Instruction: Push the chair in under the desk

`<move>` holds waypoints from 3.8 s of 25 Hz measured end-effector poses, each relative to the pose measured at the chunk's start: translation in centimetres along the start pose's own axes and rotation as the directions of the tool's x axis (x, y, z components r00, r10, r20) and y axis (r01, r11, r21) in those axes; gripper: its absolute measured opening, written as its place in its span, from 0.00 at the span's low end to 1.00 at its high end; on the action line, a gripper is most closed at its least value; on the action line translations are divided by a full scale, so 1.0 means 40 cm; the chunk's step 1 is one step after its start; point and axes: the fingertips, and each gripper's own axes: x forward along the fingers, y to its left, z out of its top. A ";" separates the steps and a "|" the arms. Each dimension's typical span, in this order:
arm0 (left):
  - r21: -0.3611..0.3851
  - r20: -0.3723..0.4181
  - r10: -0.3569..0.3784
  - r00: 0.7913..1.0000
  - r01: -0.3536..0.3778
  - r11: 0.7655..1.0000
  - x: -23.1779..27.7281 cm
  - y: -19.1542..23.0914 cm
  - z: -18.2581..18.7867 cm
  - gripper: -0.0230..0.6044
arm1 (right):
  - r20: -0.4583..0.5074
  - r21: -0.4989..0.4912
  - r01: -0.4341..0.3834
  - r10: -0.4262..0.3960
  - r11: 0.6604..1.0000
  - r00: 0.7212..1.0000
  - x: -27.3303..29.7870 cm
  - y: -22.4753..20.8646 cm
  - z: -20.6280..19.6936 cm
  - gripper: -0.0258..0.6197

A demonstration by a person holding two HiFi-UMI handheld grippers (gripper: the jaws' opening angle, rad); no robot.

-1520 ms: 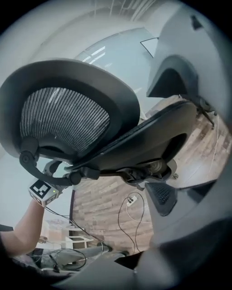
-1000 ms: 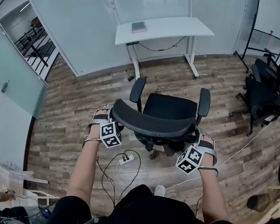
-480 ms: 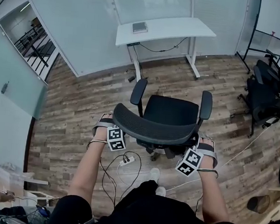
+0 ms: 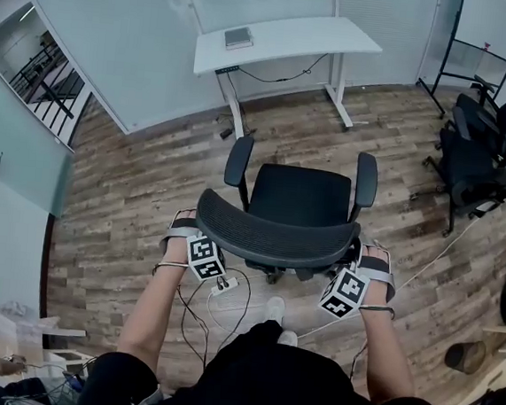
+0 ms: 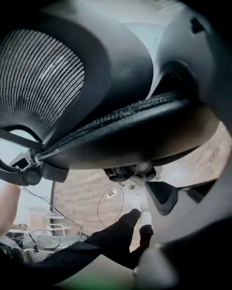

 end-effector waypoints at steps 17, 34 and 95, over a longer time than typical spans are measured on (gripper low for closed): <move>-0.067 0.030 0.083 0.996 -0.081 0.994 0.098 0.134 0.013 0.76 | 0.014 -0.035 0.040 -0.039 0.999 0.999 0.112 -0.128 0.032 0.80; -0.045 0.082 0.107 0.991 -0.104 0.994 0.240 0.293 0.032 0.76 | 0.000 0.023 0.124 -0.124 0.992 0.992 0.240 -0.280 0.067 0.80; -0.189 -0.070 0.112 0.991 -0.123 0.974 0.771 0.870 0.324 0.77 | 0.205 -0.133 0.084 -0.056 0.987 0.977 0.897 -1.105 0.017 0.80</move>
